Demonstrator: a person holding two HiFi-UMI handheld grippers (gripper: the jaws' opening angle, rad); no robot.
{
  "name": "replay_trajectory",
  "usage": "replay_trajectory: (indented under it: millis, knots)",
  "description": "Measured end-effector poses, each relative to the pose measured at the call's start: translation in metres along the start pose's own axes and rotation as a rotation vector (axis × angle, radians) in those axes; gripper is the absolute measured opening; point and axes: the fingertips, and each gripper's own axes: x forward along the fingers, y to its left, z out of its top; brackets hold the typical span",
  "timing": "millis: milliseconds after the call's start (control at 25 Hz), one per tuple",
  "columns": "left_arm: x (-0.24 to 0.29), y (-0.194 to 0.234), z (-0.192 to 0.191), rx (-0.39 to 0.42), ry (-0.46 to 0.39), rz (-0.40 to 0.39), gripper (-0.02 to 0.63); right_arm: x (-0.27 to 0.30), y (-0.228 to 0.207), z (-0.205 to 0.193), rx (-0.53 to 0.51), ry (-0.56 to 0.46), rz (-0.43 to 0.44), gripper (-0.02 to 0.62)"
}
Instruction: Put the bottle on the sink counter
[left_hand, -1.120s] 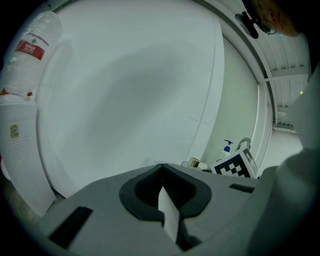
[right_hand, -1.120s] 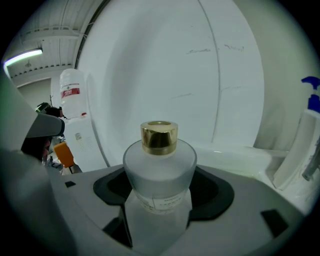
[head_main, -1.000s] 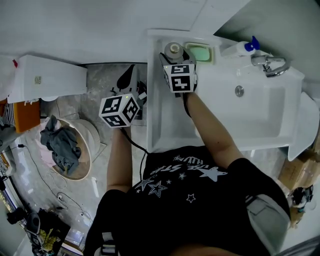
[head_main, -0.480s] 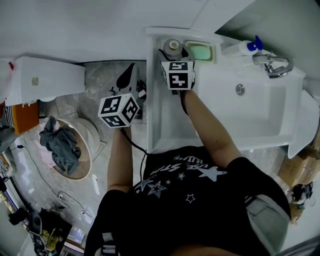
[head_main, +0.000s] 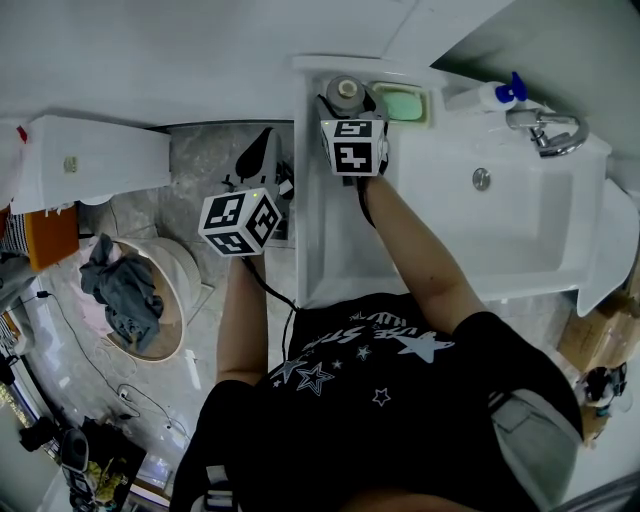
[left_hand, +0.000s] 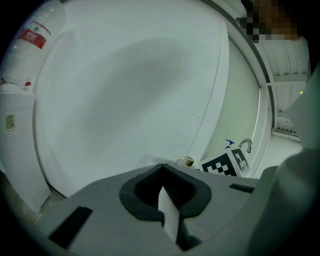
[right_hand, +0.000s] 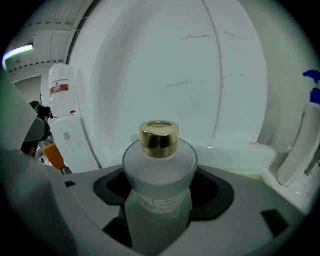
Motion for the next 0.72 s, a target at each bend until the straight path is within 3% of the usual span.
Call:
replay_trajectory:
  millis: [720]
  knots:
    - [-0.010,-0.010,0.005,0.015,-0.010,-0.007,0.008,-0.003,0.006,0.001,-0.008,0.074,0.069,0.318]
